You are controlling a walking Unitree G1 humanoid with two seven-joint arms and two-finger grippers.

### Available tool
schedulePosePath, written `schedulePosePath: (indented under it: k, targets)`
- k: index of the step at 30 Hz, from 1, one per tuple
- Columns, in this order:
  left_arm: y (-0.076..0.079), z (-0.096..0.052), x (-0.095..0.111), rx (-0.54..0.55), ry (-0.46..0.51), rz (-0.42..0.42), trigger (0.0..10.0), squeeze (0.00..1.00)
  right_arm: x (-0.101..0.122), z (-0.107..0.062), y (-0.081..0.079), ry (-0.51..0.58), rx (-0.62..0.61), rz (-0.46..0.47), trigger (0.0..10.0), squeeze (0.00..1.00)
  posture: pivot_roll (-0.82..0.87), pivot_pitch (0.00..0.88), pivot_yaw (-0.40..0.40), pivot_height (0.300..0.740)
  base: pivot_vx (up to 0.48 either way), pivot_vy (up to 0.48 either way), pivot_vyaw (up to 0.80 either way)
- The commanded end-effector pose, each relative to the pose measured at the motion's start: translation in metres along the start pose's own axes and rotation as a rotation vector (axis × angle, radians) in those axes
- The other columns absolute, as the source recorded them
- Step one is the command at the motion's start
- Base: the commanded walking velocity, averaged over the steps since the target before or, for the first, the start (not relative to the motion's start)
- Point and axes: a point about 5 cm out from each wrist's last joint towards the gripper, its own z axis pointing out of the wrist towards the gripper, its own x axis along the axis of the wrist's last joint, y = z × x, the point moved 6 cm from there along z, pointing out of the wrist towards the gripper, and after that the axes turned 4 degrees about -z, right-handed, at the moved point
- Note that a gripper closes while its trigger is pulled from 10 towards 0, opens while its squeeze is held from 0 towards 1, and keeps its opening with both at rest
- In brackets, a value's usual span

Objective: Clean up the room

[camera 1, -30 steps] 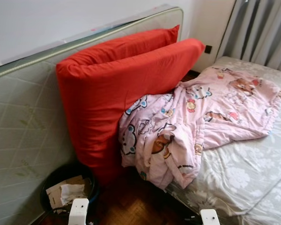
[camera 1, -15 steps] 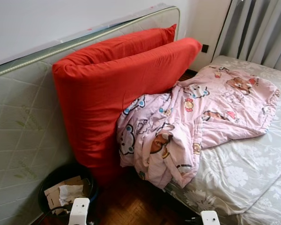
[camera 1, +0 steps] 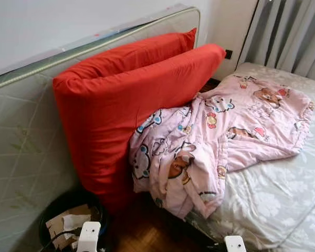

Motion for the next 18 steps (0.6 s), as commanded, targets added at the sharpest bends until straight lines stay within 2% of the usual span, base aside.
schedulePosePath:
  k: [1,15,18]
  targets:
    - [-0.0011,-0.0005,-0.0022,0.001,-0.005,-0.001,10.0,0.0,0.0016,-0.0001,0.0,0.014,-0.002,0.016,10.0,0.0,-0.04,0.012,0.006,0.725,0.289,0.0,0.0]
    - [-0.0017,-0.0008,-0.0023,0.0,-0.003,0.004,10.0,0.0,0.0063,-0.0003,-0.0025,0.048,0.015,0.026,10.0,0.0,-0.04,0.01,0.007,0.725,0.287,0.0,0.0]
    - [-0.0014,-0.0009,-0.0016,-0.003,0.005,0.001,10.0,0.0,0.0065,-0.0005,-0.003,0.052,0.019,0.027,10.0,0.0,-0.05,0.007,0.009,0.725,0.0,0.0,0.0]
